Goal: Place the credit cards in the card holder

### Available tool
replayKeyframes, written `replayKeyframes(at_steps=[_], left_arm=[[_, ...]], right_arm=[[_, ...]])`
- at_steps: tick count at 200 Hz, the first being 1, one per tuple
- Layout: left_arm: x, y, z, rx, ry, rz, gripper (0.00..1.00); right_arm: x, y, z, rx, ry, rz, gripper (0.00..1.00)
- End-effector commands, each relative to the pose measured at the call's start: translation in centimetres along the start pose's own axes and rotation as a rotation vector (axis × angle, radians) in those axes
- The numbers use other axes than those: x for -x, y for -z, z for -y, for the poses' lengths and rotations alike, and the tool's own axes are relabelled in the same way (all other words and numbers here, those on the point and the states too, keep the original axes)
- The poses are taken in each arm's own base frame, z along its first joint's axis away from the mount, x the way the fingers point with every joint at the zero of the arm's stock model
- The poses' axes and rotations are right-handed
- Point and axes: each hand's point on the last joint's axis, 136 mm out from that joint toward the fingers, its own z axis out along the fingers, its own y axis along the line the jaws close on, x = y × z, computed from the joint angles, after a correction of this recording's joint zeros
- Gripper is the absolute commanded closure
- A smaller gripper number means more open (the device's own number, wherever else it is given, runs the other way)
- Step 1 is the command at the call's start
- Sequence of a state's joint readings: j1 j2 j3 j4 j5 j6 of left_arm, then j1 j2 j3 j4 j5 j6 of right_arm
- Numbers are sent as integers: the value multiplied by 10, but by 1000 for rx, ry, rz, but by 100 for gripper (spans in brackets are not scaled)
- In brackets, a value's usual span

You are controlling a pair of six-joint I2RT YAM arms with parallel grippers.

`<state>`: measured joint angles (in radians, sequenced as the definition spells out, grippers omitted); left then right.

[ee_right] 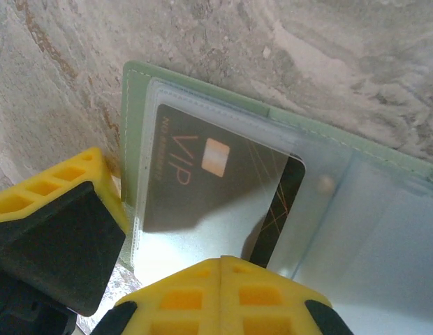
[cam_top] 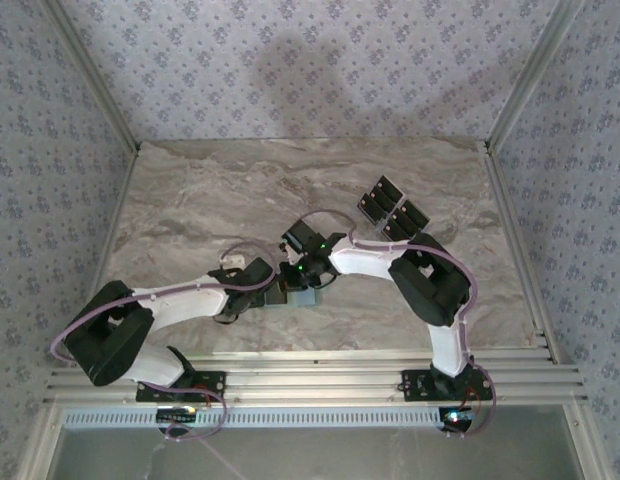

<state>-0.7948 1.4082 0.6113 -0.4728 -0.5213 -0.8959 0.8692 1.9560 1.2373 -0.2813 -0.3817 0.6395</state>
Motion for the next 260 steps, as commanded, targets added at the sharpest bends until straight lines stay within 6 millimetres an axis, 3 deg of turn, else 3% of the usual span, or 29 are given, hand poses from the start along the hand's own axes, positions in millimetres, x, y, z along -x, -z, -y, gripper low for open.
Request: replayKeyframes(at_steps=[1, 26, 35, 88, 193, 208, 260], left_arm=[[-11, -6, -1, 7, -12, -34, 4], [-11, -6, -1, 9, -14, -32, 4], [-11, -7, -1, 11, -13, -31, 4], [-12, -7, -2, 15, -17, -33, 4], [-13, -8, 0, 9, -16, -36, 4], [-13, -8, 0, 8, -16, -34, 4], [-13, -8, 0, 6, -14, -35, 4]], right_arm=[[-1, 13, -6, 7, -12, 11, 97], [-2, 27, -6, -5, -2, 39, 97], [-13, 24, 7, -30, -16, 17, 97], [-22, 14, 18, -39, -42, -5, 97], [-21, -5, 9, -25, -31, -38, 97], [-12, -3, -3, -6, -14, -23, 97], [-11, -1, -9, 0, 2, -30, 97]])
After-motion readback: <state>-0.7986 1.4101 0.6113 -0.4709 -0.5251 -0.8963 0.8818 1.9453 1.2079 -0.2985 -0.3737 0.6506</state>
